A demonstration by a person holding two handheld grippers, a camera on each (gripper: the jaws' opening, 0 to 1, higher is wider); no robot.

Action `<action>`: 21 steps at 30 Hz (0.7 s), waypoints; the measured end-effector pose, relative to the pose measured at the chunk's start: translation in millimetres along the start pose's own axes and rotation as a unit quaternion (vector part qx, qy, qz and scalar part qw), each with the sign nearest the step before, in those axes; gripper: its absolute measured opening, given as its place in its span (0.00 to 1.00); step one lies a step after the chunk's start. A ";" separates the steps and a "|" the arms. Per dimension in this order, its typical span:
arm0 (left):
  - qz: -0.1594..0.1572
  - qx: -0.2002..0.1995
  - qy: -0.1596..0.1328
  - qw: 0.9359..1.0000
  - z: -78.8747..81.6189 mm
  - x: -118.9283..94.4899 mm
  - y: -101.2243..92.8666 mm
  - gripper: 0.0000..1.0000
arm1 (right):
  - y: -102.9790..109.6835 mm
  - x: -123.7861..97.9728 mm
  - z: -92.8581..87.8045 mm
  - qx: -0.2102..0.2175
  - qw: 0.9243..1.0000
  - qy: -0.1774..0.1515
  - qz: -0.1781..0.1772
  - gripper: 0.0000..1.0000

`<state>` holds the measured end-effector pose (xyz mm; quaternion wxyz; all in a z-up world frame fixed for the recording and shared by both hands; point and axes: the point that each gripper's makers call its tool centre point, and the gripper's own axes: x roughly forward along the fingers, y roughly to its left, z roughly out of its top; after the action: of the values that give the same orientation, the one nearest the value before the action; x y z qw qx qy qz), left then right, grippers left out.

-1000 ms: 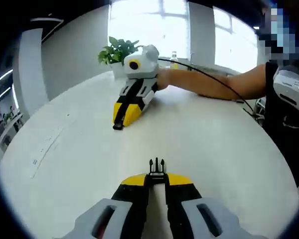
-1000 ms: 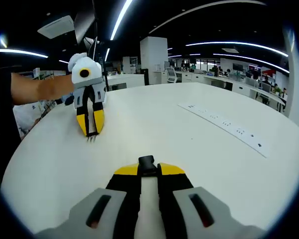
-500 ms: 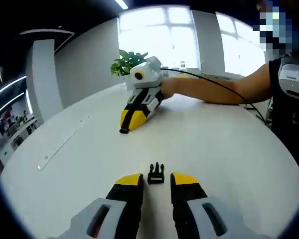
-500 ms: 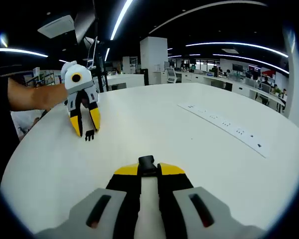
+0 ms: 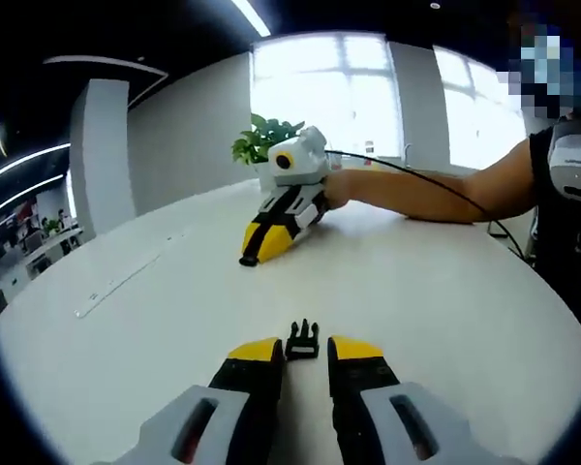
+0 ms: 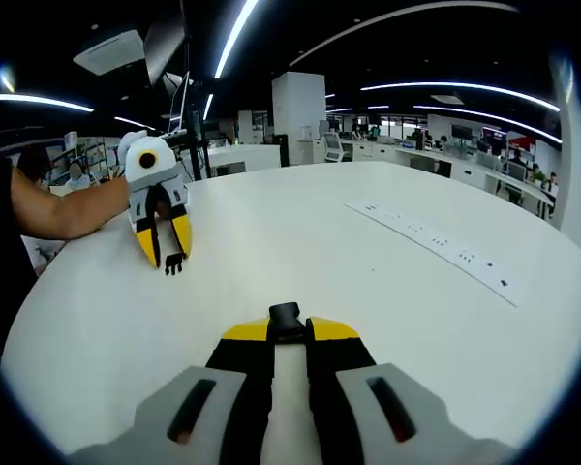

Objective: Snap the two parts of the plastic buckle together until the buckle closes and remains connected.

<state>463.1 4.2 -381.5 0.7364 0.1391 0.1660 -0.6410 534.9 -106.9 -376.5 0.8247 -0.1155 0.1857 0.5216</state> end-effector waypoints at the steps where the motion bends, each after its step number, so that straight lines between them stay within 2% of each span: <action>1: 0.006 -0.018 0.004 1.000 -0.5 0.5 1.4 0.21 | -1.5 0.5 0.1 0.000 1.000 0.000 0.000 0.11; 8: 0.018 -0.011 0.006 1.000 -0.7 0.8 3.3 0.20 | -6.9 2.7 0.8 0.000 1.000 0.000 -0.001 0.11; 16: 0.012 0.005 0.003 1.000 0.5 3.2 -3.5 0.18 | -8.0 4.1 1.3 -0.001 1.000 0.000 0.000 0.11; 21: 0.017 0.003 0.001 1.000 -1.4 -0.7 -0.7 0.16 | -8.1 4.4 1.8 -0.001 1.000 -0.001 0.000 0.11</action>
<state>462.2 5.3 -382.5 0.7467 0.1443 0.1624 -0.6287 544.3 -106.1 -376.8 0.8250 -0.1161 0.1844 0.5215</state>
